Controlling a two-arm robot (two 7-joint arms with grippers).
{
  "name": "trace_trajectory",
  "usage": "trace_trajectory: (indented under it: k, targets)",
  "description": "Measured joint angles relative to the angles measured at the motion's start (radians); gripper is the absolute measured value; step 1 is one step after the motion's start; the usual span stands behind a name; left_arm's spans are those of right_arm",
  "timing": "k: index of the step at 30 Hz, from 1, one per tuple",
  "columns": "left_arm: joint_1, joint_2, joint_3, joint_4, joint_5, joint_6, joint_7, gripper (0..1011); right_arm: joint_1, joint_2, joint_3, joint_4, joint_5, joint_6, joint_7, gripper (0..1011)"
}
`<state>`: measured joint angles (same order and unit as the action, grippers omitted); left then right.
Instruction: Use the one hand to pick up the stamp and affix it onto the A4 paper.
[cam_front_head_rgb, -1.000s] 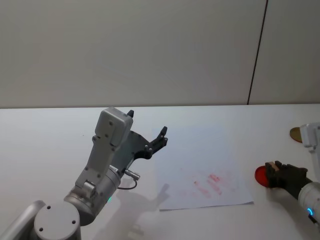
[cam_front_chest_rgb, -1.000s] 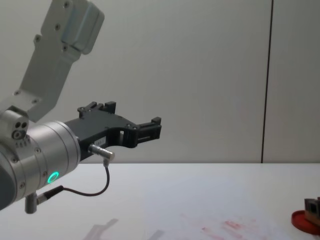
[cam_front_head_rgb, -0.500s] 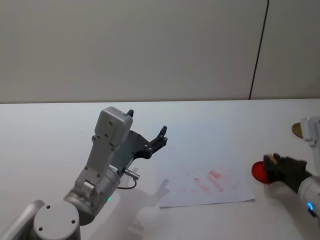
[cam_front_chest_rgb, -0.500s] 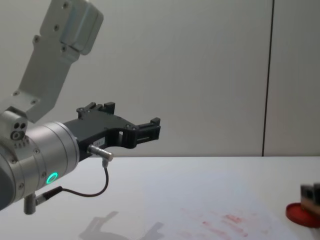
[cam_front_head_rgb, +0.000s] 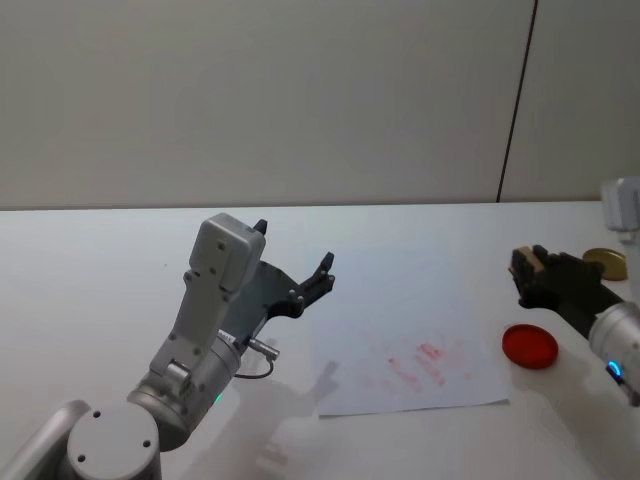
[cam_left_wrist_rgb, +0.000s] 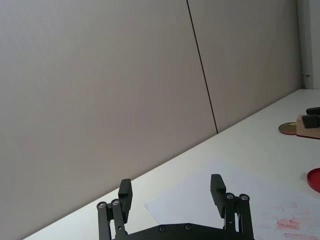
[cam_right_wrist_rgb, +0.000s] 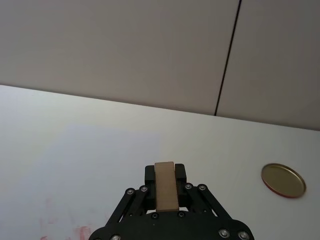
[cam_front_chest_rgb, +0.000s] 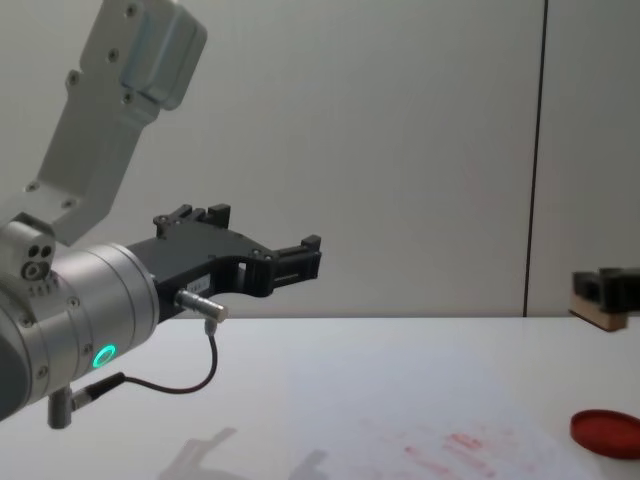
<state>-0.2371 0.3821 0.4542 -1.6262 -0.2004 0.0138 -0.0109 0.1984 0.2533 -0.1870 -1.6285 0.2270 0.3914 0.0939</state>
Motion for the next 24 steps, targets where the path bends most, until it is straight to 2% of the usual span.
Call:
trace_trajectory:
  k: [4,11,24]
  targets:
    - [0.0,0.0,0.0,0.0,0.0,0.0,0.0,993,0.016,-0.011,-0.009,0.01,-0.006,0.0,0.024,213]
    - [0.0,0.0,0.0,0.0,0.0,0.0,0.0,993,0.053,-0.043,-0.034,0.078,-0.024,0.002,0.076,214]
    - [0.0,0.0,0.0,0.0,0.0,0.0,0.0,993,0.162,-0.115,-0.078,0.299,-0.069,-0.041,0.14,214]
